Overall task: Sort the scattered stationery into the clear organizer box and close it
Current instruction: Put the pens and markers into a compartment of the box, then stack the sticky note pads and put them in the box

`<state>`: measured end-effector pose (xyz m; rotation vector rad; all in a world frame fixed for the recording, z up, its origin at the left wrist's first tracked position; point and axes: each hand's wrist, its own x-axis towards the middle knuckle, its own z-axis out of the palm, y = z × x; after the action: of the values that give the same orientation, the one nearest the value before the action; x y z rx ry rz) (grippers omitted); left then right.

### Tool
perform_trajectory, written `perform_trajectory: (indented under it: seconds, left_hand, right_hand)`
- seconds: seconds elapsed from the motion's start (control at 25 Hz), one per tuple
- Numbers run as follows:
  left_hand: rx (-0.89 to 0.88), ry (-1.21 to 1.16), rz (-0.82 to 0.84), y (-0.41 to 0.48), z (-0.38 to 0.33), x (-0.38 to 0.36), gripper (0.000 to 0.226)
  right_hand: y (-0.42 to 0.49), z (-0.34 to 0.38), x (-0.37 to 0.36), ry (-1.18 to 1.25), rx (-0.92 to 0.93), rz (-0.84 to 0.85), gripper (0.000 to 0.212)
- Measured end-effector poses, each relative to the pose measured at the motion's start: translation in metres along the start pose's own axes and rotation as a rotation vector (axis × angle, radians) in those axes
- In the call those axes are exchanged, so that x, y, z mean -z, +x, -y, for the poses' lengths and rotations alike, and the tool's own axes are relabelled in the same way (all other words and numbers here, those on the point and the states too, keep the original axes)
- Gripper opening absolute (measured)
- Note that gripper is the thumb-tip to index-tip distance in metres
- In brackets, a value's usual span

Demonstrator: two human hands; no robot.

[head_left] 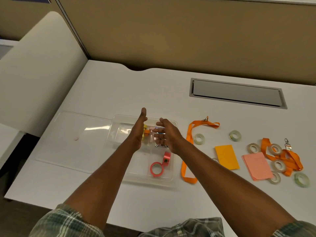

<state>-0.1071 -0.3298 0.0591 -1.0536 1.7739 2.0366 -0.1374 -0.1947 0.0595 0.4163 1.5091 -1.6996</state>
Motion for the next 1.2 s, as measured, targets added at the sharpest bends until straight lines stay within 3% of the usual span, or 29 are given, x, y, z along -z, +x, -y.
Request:
perform_trajectory:
  seconds: [0.24,0.52,0.68,0.76,0.92,1.04,1.2]
  left_hand:
    - [-0.102,0.088,-0.008,-0.020,0.005,-0.050,0.068]
    - [-0.121,0.222,0.137,-0.047,0.024,-0.134,0.062]
    - [-0.178,0.374,0.227,-0.057,0.052,-0.170,0.046]
    - [-0.246,0.530,0.240,-0.060,0.071,-0.187,0.049]
    - [-0.375,0.847,0.223,-0.065,0.103,-0.216,0.051]
    - [-0.421,1.000,0.227,-0.070,0.117,-0.235,0.052]
    - [-0.342,0.957,0.211,-0.075,0.123,-0.257,0.052]
  right_hand:
    - [-0.026,0.003,0.068,-0.096,0.109,-0.076,0.041]
    - [-0.066,-0.008,0.168,-0.143,0.101,-0.220,0.038]
    - [-0.083,-0.026,0.218,-0.219,0.119,-0.318,0.034]
    - [-0.090,-0.038,0.242,-0.316,0.143,-0.374,0.029]
    - [-0.101,-0.066,0.284,-0.759,0.240,-0.493,0.025]
    - [-0.107,-0.077,0.300,-0.828,0.217,-0.481,0.034]
    - [-0.110,-0.081,0.305,-0.713,0.178,-0.417,0.036]
